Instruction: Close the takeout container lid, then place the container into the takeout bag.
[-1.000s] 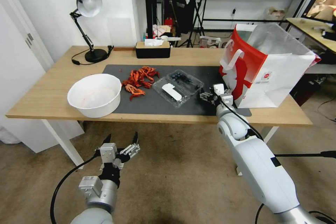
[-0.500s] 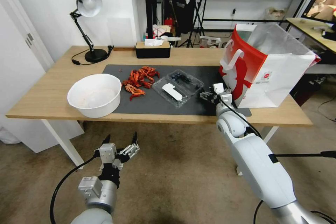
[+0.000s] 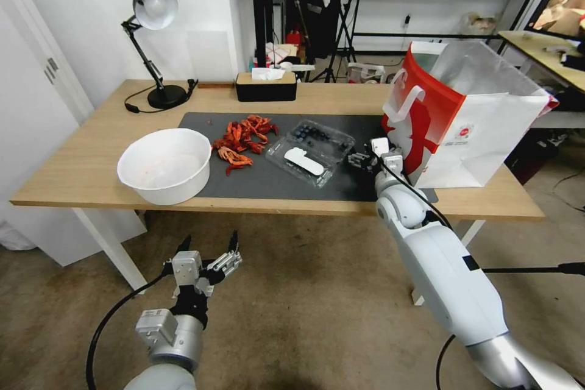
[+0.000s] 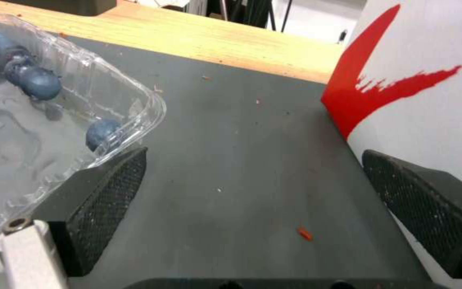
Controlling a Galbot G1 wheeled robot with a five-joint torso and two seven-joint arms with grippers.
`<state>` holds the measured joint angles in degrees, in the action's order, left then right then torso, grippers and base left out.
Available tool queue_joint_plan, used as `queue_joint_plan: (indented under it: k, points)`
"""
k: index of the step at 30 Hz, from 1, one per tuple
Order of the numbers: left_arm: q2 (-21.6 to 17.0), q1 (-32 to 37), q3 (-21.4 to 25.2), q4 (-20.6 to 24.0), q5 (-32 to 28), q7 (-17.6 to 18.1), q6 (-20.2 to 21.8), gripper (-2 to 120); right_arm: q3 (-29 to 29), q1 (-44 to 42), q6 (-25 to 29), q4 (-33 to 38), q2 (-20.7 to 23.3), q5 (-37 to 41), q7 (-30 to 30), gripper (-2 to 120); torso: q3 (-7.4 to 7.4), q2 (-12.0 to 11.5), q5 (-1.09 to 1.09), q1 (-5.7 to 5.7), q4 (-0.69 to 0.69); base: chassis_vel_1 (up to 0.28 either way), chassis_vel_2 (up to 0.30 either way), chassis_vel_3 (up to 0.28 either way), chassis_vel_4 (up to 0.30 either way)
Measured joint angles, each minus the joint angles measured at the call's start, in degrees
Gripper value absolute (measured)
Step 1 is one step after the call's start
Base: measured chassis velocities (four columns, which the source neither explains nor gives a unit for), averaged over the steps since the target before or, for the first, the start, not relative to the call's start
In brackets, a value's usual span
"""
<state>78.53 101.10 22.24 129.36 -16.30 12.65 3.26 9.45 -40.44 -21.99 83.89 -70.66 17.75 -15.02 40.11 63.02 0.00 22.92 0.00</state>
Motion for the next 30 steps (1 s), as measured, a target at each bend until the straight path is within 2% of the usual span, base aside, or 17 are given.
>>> queue_joint_plan:
  k: [30]
  points:
    - [0.2, 0.4, -0.3, -0.8, 0.4, -0.1, -1.1, 100, -2.8, 6.6, 0.3, -7.3, 0.1, 2.0, 3.7, 100, 0.00, 0.0, 0.00, 0.00, 0.00, 0.000, 0.000, 0.000, 0.000]
